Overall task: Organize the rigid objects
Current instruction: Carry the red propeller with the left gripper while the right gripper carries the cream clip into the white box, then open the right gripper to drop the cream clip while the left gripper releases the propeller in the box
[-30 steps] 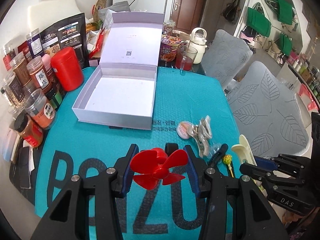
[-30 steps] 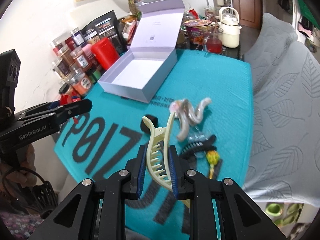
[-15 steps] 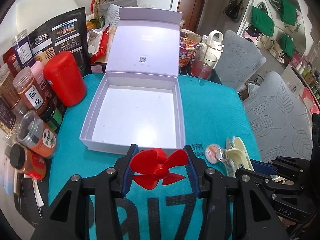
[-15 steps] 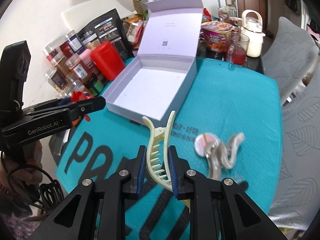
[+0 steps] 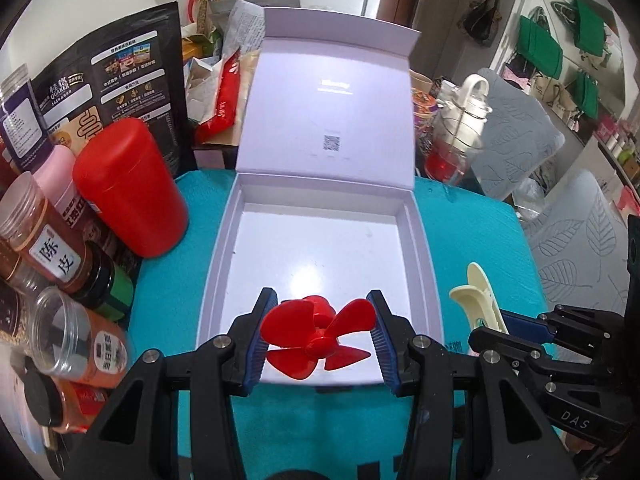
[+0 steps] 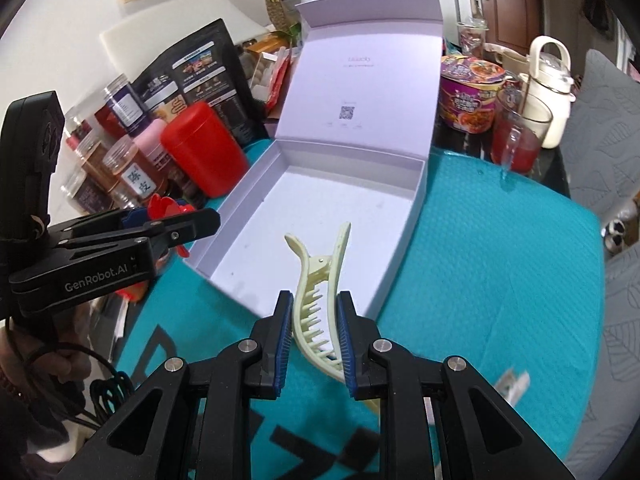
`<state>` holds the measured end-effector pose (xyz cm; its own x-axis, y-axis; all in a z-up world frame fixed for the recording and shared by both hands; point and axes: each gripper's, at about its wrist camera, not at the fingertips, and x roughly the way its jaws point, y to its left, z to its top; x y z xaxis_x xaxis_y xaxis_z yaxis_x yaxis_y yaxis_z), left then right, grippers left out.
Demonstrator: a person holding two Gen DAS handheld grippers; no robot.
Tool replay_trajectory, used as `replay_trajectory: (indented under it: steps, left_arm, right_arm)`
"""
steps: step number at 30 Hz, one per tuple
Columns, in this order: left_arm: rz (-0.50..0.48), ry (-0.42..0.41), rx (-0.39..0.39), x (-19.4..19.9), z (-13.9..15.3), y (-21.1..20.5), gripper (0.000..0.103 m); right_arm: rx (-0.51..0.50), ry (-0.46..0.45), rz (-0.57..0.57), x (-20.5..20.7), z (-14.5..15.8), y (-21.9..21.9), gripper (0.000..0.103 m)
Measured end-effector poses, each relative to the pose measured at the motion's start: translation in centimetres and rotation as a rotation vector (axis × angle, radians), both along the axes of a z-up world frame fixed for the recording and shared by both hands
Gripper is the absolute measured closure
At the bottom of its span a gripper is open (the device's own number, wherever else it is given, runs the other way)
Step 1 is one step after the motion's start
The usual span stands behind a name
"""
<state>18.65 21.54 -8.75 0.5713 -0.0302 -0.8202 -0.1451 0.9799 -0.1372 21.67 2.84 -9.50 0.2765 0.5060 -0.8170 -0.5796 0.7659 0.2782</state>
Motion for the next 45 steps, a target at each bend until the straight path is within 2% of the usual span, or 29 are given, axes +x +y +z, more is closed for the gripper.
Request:
replay_trajectory:
  steps: [12,25,36,40,45]
  left_arm:
    - [0.024,0.008,0.006,5.1,-3.0,3.3,0.057]
    - [-0.016,0.030,0.046,9.7,-6.3,4.2,0.057]
    - [-0.016,0.085,0.061,12.0,-9.0,4.6,0.057]
    - [-0.009,0.105,0.092,12.3,-9.6,4.6,0.057]
    - [-0.016,0.140,0.082,12.8,-10.2,4.5,0.057]
  right_arm:
    - [-0.005,-0.007,0.024,5.6,-2.7,4.6,0.081]
    - [-0.019,0.015,0.018,10.0,-6.5,7.1,0.081]
    - [-0.030,0.046,0.009,11.5,-9.0,8.3,0.081]
    - [-0.040,0.047,0.015,11.7,-9.6,8.8,0.081]
    - [-0.049,0.044,0.014,11.8,-9.8,8.9,0.081]
